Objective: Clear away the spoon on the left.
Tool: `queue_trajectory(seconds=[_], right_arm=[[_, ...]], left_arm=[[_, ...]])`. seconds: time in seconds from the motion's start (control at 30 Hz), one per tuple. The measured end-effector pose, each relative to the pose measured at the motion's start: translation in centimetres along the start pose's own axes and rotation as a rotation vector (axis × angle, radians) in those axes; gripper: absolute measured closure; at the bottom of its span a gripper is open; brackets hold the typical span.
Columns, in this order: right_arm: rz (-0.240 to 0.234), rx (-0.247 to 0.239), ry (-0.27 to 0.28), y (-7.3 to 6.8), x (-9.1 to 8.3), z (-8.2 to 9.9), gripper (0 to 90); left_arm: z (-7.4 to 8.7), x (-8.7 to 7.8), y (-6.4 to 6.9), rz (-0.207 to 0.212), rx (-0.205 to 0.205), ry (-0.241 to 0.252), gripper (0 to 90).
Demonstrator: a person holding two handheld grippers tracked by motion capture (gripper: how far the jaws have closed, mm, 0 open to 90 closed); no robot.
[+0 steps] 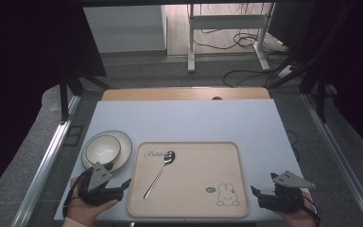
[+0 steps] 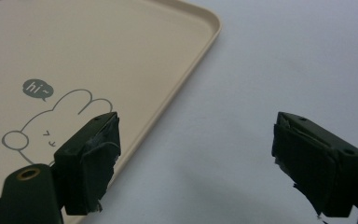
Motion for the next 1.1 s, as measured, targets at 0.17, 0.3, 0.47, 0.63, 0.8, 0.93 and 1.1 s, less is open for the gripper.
queue_trajectory(seconds=[0.17, 0.3, 0.47, 0.63, 0.8, 0.93, 1.1], right_arm=[[-0.002, 0.001, -0.001, 0.0, 0.1, -0.1, 15.4], [0.000, 0.001, 0.001, 0.0, 0.1, -0.1, 15.4], [0.002, 0.001, 0.001, 0.1, 0.1, 0.0, 15.4], [0.002, 0.002, 0.000, 0.1, 0.1, 0.0, 15.3], [0.002, 0.004, 0.000, 0.1, 0.1, 0.0, 15.3], [0.001, 0.003, 0.000, 0.1, 0.1, 0.1, 15.3], [0.002, 0.005, 0.003, 0.2, 0.0, 0.1, 15.0]], left_arm=[[1.2, -0.9, -0.9, -0.025, -0.040, -0.009, 21.7], [1.8, -1.3, -1.0, -0.029, -0.048, -0.002, 23.1], [1.9, -1.2, -1.0, -0.023, -0.047, -0.002, 23.1], [1.8, -1.0, -0.8, -0.021, -0.040, -0.005, 23.0], [1.8, -0.9, -0.9, -0.020, -0.041, -0.006, 23.0], [1.7, -0.8, -0.9, -0.021, -0.037, -0.010, 23.1], [1.7, -0.8, -0.8, -0.023, -0.034, -0.013, 23.1]])
Point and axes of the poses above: each handheld gripper's, and its own axes: x roughly forward along the jaws, z roughly out of its underside, y roughly to its right, the point moved 4 cm from there along x, roughly forward along the jaws, and after that the axes turned 10 degrees about z, right-handed, at the moved point
